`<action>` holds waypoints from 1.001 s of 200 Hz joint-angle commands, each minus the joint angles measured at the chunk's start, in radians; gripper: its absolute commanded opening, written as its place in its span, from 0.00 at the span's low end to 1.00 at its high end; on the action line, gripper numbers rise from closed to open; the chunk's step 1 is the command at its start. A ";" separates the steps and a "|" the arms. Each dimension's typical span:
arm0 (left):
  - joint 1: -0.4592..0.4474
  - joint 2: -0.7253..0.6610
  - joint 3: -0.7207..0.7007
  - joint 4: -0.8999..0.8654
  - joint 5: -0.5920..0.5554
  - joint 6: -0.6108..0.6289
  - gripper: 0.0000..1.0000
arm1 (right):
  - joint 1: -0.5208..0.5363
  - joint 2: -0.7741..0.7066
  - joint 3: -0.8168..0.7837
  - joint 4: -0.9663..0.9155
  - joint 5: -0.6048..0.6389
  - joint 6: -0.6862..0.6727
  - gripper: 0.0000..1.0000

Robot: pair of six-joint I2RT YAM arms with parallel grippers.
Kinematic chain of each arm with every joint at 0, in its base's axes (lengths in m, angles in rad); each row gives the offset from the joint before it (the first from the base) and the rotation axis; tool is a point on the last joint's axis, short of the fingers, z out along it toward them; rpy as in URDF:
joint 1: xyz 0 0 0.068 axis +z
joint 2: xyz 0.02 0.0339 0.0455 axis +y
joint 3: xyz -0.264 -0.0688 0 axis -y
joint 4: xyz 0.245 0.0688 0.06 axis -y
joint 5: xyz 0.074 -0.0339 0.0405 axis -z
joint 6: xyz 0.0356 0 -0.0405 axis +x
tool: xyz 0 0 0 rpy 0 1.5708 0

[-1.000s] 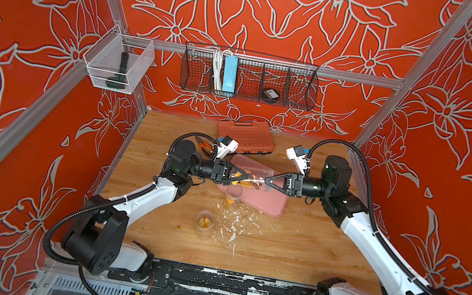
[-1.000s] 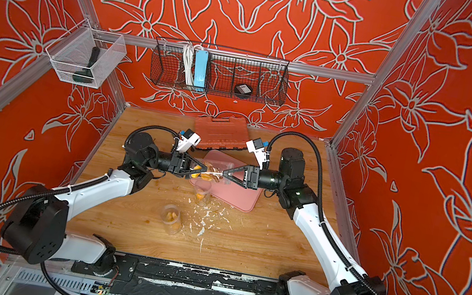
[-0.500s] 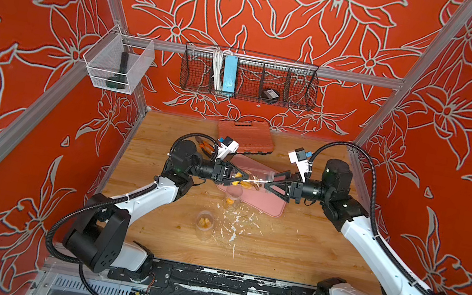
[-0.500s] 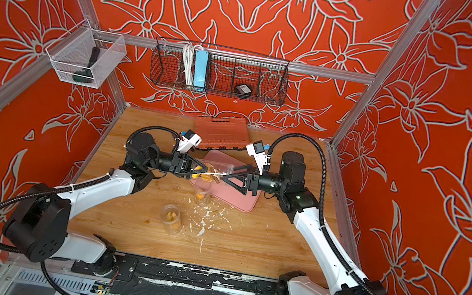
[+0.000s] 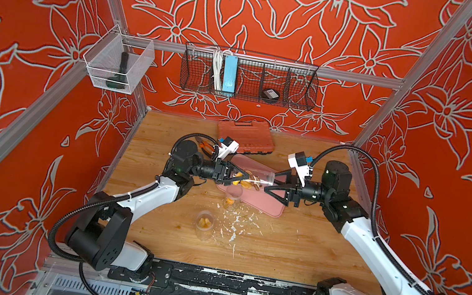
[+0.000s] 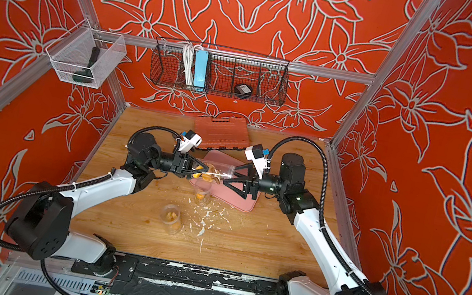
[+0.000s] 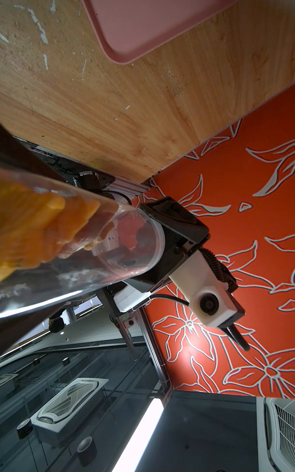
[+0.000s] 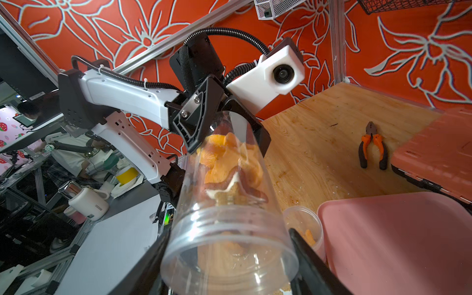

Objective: Pour the cookies out of the jar
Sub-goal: Unscrew the lid from the jar.

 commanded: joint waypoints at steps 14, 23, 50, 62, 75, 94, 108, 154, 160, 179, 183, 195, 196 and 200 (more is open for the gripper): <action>0.016 -0.018 0.032 0.029 0.025 -0.114 0.59 | -0.061 -0.015 -0.032 0.011 0.126 -0.169 0.54; 0.016 -0.018 0.032 0.027 0.025 -0.114 0.59 | -0.066 -0.019 -0.038 0.014 0.131 -0.174 0.54; 0.018 -0.017 0.033 0.026 0.024 -0.113 0.59 | -0.080 -0.026 -0.055 0.037 0.133 -0.191 0.54; 0.017 -0.017 0.033 0.026 0.025 -0.113 0.59 | -0.090 -0.027 -0.057 0.040 0.133 -0.198 0.55; 0.018 -0.015 0.033 0.024 0.025 -0.111 0.59 | -0.096 -0.021 -0.057 0.057 0.132 -0.188 0.55; 0.018 -0.013 0.035 0.024 0.026 -0.111 0.59 | -0.102 -0.005 -0.045 0.062 0.114 -0.178 0.55; 0.018 -0.015 0.035 0.024 0.025 -0.113 0.59 | -0.108 -0.003 -0.041 0.070 0.109 -0.171 0.55; 0.019 -0.012 0.041 0.028 0.027 -0.117 0.59 | -0.144 0.035 -0.009 0.135 -0.005 -0.106 0.58; 0.018 -0.011 0.042 0.031 0.028 -0.119 0.59 | -0.146 0.048 0.004 0.123 -0.027 -0.105 0.58; 0.018 -0.008 0.048 0.031 0.029 -0.122 0.59 | -0.151 0.092 0.058 0.054 -0.103 -0.106 0.57; 0.018 -0.007 0.050 0.032 0.029 -0.124 0.59 | -0.152 0.099 0.065 0.044 -0.114 -0.107 0.57; 0.018 -0.007 0.054 0.039 0.031 -0.132 0.59 | -0.160 0.119 0.082 0.020 -0.143 -0.107 0.57; 0.018 -0.007 0.054 0.040 0.031 -0.132 0.59 | -0.161 0.120 0.082 0.020 -0.145 -0.107 0.57; 0.018 -0.008 0.054 0.040 0.031 -0.135 0.59 | -0.165 0.124 0.083 0.024 -0.154 -0.103 0.57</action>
